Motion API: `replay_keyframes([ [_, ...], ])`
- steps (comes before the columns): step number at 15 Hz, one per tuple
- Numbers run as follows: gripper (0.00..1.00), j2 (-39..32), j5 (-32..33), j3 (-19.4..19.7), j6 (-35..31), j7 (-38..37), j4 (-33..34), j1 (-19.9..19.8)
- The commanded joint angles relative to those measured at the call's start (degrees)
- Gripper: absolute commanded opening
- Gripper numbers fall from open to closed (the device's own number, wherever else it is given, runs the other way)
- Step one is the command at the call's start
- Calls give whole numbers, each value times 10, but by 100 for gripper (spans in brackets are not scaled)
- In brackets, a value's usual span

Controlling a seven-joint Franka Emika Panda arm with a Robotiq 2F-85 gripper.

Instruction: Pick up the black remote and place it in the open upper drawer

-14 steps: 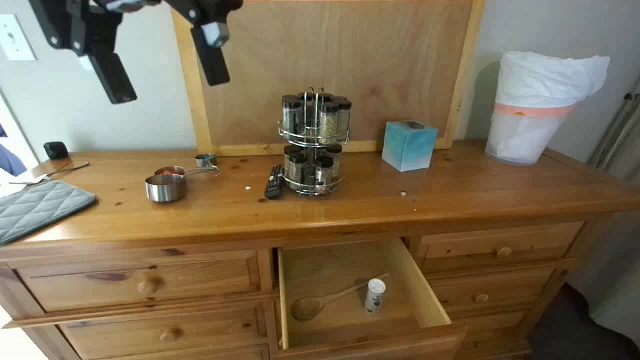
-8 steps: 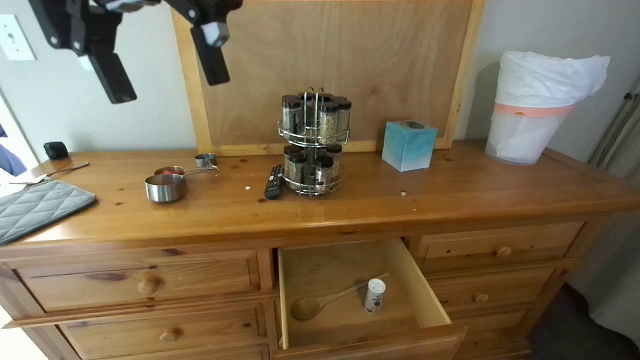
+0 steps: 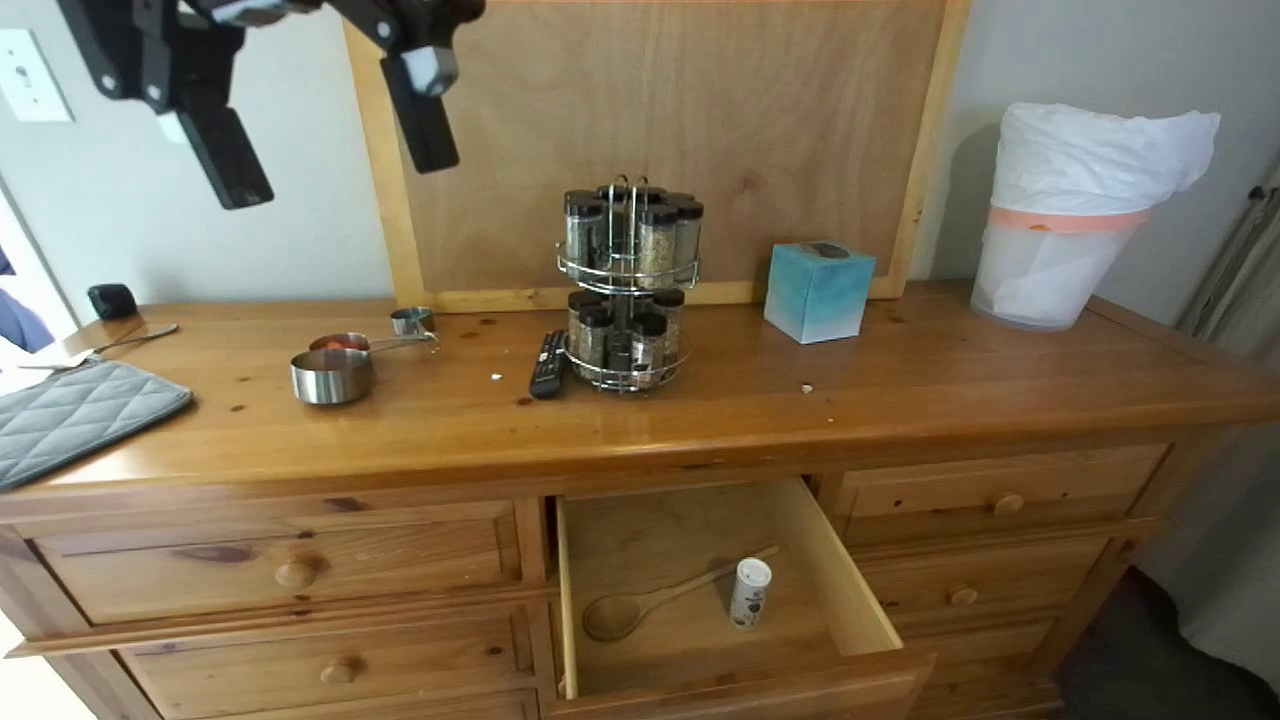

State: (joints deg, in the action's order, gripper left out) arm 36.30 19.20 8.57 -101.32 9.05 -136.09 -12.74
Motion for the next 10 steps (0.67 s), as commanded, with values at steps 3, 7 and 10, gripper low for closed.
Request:
replay_keyframes([
  [3, 100, -76, -11, -19, -58, -65, 7, 37],
  [7, 100, -176, -24, -26, -183, -97, 20, 60],
  [10, 100, -242, -34, -32, -286, -120, 29, 66],
])
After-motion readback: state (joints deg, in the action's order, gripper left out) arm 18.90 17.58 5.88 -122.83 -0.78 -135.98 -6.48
